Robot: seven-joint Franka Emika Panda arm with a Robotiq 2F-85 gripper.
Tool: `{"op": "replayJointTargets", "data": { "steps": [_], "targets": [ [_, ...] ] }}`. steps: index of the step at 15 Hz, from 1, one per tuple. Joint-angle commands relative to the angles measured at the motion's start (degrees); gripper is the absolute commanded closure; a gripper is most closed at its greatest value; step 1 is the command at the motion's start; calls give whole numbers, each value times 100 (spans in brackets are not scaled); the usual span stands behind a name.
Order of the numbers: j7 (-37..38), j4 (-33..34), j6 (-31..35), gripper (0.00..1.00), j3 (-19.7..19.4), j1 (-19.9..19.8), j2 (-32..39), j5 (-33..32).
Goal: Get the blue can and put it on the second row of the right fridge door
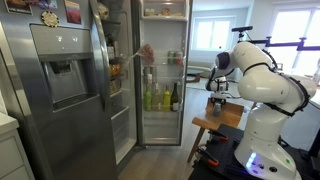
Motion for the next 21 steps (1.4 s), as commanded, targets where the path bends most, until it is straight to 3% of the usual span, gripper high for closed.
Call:
{"op": "replayJointTargets", "data": {
  "steps": [1,10,21],
  "targets": [
    [-324,-950,169,53,-82,168,-764,-104],
    [-909,-3179,803,53,-255,670,-2577,-254],
    [-931,-5639,1588,53,-1078,2062,-4593,-1023]
  ]
}}
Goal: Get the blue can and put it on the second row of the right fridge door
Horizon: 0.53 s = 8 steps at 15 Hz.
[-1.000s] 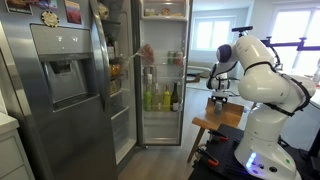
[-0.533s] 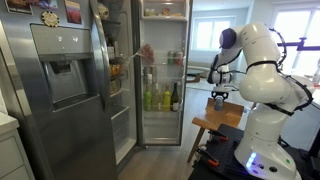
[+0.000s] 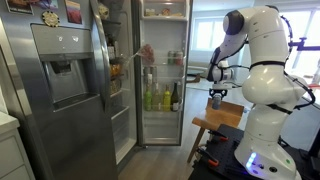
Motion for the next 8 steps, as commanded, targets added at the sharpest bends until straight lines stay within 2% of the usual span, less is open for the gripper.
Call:
{"op": "replayJointTargets", "data": {
  "steps": [1,2,8],
  "targets": [
    [-49,-229,93,53,-143,203,-163,14],
    [-49,-366,118,28,-174,258,-265,8],
    [-47,-277,117,28,-176,240,-73,18]
  ]
}}
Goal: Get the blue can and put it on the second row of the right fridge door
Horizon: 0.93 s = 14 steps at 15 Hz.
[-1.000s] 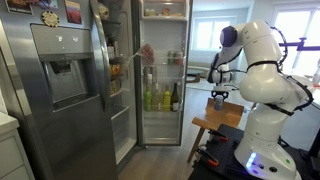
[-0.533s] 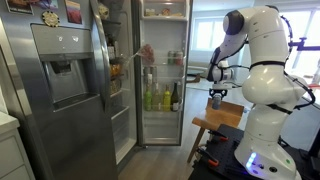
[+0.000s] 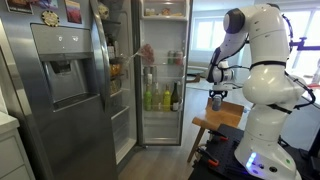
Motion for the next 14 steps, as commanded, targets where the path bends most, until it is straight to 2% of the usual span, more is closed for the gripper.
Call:
{"op": "replayJointTargets", "data": {
  "steps": [1,5,6,10,14],
  "targets": [
    [-46,3,-10,28,-70,85,11,69],
    [-46,10,-10,28,-70,91,12,70],
    [-55,-2,-12,53,-87,164,-52,-2],
    [-142,-84,-58,53,114,415,-409,51],
    [-282,-151,-209,53,535,646,-945,229]
  ]
}}
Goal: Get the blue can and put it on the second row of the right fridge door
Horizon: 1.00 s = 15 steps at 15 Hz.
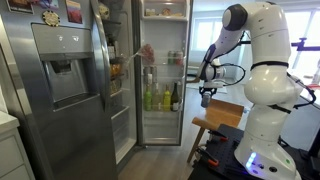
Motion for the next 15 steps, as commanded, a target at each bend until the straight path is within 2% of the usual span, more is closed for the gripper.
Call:
{"op": "replayJointTargets", "data": {
  "steps": [1,5,9,15],
  "targets": [
    [-310,-186,-263,53,305,206,-808,232],
    [-708,-207,-630,53,729,353,-1388,722],
    [-1092,-114,-1085,53,853,638,-1848,932],
    [-1214,235,-2034,53,862,1115,-2461,564]
  ]
}}
